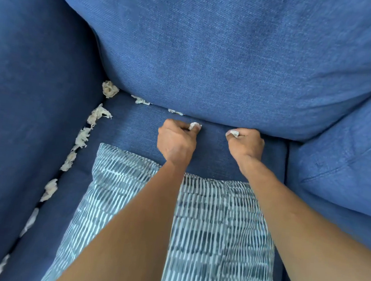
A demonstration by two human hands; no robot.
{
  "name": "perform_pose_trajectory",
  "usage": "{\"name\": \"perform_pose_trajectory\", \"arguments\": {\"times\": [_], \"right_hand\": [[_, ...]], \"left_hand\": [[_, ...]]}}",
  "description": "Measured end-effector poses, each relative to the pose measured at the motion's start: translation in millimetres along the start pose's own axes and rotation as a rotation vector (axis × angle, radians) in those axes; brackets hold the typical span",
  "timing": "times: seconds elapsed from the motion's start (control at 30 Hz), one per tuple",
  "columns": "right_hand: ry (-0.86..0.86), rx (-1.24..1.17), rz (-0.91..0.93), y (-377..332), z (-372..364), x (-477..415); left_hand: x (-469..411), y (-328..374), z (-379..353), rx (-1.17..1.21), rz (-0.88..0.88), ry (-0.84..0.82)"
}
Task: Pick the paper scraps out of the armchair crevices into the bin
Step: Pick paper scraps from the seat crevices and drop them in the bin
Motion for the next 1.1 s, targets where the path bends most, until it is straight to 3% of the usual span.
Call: {"name": "perform_pose_trajectory", "arguments": {"times": [0.1,0.23,0.57,0.83,1.1], "right_hand": [[-0.109,0.189,0.111,-15.4,10.7,7.7],[-0.072,0.402,0.254,-33.4,24.4,31.8],[-0.012,0.175,0.502,-103.3,23.0,125.0],[-0.158,0.098,0.707,-144.5,-10.8,259.9],[-0.047,-0.048,0.902,-136.5,-45.2,414.2]], "left_hand": [[10.4,-6.1,19.0,0.023,-0.001,-0.006],[21.6,-15.9,58.4,0.051,-0.03,0.074],[95.9,-88.1,184.0,0.182,-0.133,0.313],[174.6,-190.0,264.3,0.252,-0.076,0.404],[245.3,-344.5,314.6,0.291,0.078,0.512]]}}
Point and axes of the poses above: each hand's wrist, its own x-axis away from the middle knuckle, its own z-axis out of the back of the hand, y = z × x, the point moved 2 cm from there along -x, towards the middle knuckle, and after that the axes turned 14 degrees about z, right-handed, at the moved point
